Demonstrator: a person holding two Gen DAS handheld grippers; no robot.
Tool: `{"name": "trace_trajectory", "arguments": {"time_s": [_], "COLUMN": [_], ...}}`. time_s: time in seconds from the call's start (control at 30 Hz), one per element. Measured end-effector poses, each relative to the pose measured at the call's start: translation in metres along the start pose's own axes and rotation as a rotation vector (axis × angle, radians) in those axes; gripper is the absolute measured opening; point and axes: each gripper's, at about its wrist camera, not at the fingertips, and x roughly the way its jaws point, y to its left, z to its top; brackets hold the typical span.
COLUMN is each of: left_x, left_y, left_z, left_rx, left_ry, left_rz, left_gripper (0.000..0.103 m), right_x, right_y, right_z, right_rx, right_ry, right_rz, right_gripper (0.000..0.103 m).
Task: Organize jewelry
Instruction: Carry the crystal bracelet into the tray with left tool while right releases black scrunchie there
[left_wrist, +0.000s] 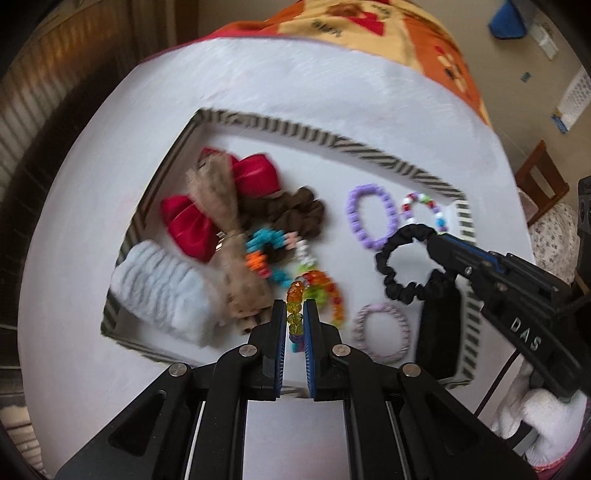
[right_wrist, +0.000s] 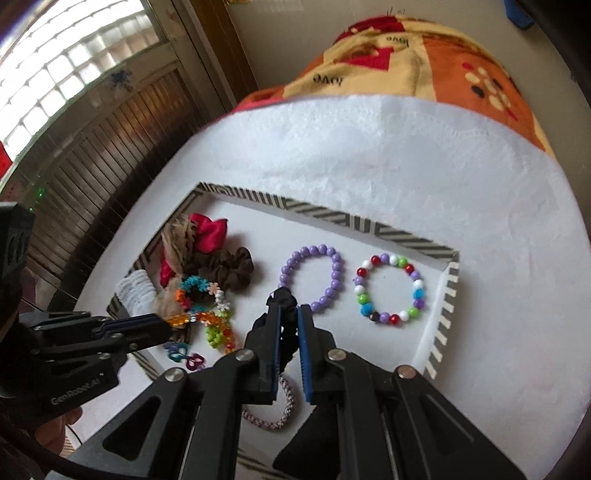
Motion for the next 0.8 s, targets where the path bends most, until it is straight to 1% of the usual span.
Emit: {"name": "trace_trajectory", "arguments": {"time_s": [0.13, 0.43, 0.63, 0.67, 0.8], "left_x": [0.007, 0.009, 0.012, 0.013, 0.012], "left_y": [0.011, 0.015, 0.019, 0.019, 0.02], "left_z": [-0.004, -0.008, -0.009, -0.009, -0.008], "left_rx": [-0.027, -0.026, -0.03, -0.033, -0.038], "left_ry": [0.014, 0.014, 0.026, 0.027, 0.022], "left_rz": [0.014, 0.028, 0.044, 0.045, 0.046], "left_gripper": [0.001, 0.001, 0.001, 0.001, 0.001], "right_x": [0.019, 0.053, 0.064, 0.064, 0.063], "right_y": [-0.003, 0.0, 0.007, 0.007, 0.005], "right_z": [-0.002, -0.01, -0.009, -0.008, -0.007], "right_rx": [0.011, 0.003, 0.004, 0.003, -0.006], "right_ry": [0.032, 0.109, 0.117, 0.116, 0.106], "right_rz": [-0.002, -0.001, 0.026, 0.023, -0.034], "right_gripper": [0.009, 0.009, 0.009, 0.009, 0.009]}}
